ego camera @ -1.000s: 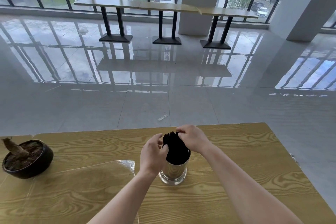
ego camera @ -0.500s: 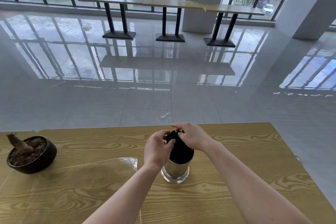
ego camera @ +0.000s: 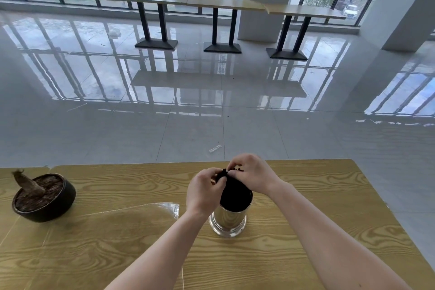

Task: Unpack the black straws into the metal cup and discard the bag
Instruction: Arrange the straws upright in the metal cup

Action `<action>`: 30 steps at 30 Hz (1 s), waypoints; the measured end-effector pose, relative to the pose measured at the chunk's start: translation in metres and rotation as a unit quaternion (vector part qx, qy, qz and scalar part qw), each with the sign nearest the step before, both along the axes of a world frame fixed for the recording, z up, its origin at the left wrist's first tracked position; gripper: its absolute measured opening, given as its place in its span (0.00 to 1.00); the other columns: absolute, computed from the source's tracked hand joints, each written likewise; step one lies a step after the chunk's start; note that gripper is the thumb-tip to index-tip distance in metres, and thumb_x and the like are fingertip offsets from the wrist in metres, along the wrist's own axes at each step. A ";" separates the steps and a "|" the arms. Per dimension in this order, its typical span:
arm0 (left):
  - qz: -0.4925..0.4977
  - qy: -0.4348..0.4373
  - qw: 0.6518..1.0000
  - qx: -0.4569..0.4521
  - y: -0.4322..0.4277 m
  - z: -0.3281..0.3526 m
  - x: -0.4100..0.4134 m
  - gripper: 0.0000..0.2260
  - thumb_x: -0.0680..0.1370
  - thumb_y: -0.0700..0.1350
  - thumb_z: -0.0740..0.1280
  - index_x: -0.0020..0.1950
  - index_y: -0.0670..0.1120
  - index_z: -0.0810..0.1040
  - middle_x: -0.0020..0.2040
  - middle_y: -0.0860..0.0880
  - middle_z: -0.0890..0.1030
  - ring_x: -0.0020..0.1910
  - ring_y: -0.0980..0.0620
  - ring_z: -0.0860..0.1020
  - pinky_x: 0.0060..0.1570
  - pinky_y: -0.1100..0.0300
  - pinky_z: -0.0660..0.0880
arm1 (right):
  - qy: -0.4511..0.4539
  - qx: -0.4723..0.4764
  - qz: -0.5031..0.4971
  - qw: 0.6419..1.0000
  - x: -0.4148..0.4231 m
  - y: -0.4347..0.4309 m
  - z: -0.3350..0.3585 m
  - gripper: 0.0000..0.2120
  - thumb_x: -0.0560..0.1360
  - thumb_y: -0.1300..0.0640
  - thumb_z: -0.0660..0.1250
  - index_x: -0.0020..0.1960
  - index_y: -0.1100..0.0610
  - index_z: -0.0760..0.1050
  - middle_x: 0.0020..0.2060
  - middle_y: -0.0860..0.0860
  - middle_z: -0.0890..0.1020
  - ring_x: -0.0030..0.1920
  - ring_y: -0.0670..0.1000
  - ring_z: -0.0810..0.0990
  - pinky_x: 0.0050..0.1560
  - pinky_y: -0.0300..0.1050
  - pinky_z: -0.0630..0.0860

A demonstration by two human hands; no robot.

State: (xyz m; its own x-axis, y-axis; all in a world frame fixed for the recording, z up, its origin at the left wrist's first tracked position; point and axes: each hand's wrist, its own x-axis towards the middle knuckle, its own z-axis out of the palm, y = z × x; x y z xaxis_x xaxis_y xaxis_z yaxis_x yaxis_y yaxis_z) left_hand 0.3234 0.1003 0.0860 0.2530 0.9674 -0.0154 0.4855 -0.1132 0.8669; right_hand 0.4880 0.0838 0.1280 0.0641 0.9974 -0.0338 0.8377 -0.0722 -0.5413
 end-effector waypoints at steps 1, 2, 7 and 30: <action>0.001 -0.005 1.000 -0.002 0.001 0.001 0.000 0.07 0.76 0.49 0.69 0.53 0.53 0.85 0.45 0.57 0.85 0.45 0.58 0.82 0.46 0.58 0.80 | 0.004 0.005 -0.006 1.000 0.000 0.000 0.000 0.04 0.76 0.54 0.72 0.49 0.52 0.84 0.47 0.48 0.85 0.50 0.48 0.81 0.49 0.42 0.75; 0.002 -0.006 1.000 -0.003 0.003 0.002 0.001 0.07 0.77 0.49 0.69 0.52 0.53 0.85 0.45 0.57 0.85 0.45 0.58 0.82 0.46 0.58 0.79 | 0.007 0.010 -0.009 1.000 0.000 -0.001 -0.001 0.05 0.75 0.54 0.72 0.49 0.53 0.85 0.48 0.48 0.86 0.51 0.49 0.81 0.51 0.43 0.75; 0.006 -0.001 1.000 -0.002 0.006 0.005 0.003 0.06 0.76 0.47 0.70 0.48 0.52 0.86 0.42 0.56 0.86 0.42 0.57 0.82 0.43 0.59 0.79 | 0.010 0.025 -0.017 0.999 -0.003 0.000 -0.004 0.06 0.76 0.55 0.72 0.52 0.53 0.86 0.49 0.48 0.86 0.55 0.49 0.80 0.57 0.46 0.76; 0.026 -0.051 0.996 0.074 0.011 0.031 0.006 0.03 0.72 0.45 0.75 0.44 0.51 0.88 0.42 0.55 0.86 0.48 0.52 0.82 0.51 0.50 0.78 | 0.037 0.121 -0.012 0.992 -0.004 -0.001 0.013 0.04 0.75 0.57 0.74 0.49 0.51 0.86 0.38 0.35 0.77 0.47 0.41 0.76 0.47 0.32 0.69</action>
